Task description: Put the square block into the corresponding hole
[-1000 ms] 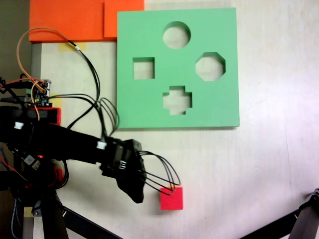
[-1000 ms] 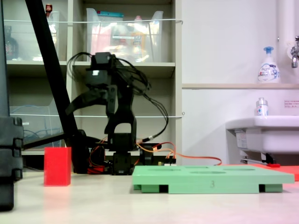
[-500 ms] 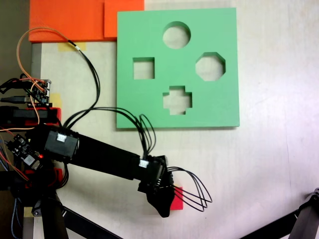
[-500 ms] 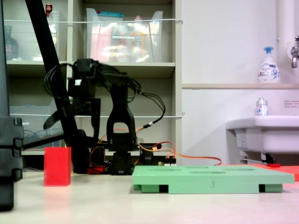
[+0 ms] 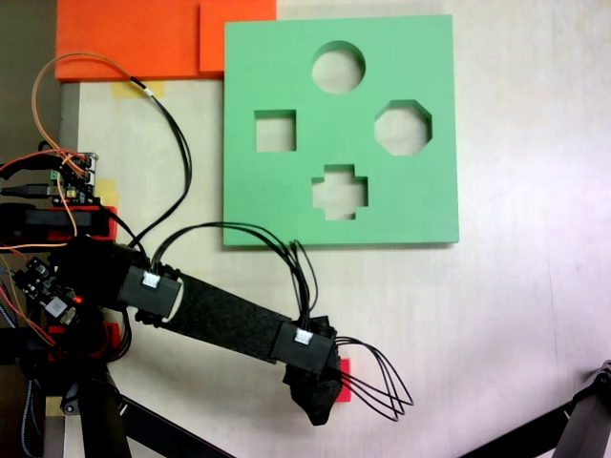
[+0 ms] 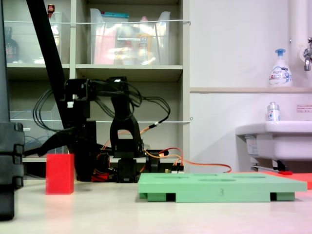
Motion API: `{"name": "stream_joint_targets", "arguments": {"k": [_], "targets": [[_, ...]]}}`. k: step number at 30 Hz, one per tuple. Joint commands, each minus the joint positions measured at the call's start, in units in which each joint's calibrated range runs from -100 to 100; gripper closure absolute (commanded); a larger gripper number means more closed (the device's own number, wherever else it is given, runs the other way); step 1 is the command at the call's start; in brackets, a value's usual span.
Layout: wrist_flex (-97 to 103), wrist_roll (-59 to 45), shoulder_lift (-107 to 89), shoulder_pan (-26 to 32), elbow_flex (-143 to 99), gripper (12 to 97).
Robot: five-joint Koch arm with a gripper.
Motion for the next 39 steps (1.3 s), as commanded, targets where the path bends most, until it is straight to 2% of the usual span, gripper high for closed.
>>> {"name": "stream_joint_targets", "arguments": {"k": [1,12,15,21,25,31,33,39], "targets": [[-2.0,-0.4,0.1,-0.5,3.8,27.7],[3.7,-0.2,2.6,-0.5,5.6,29.7],[4.3,-0.2,2.6,-0.5,5.5,39.9],[5.3,-0.2,2.9,-0.4,5.5,50.3],[5.6,0.0,2.9,-0.5,4.2,66.6],[5.1,1.2,4.7,-0.6,3.0,67.4],[4.7,1.2,4.7,-0.7,2.6,72.6],[1.9,1.3,1.9,-0.9,2.7,73.9]]}}
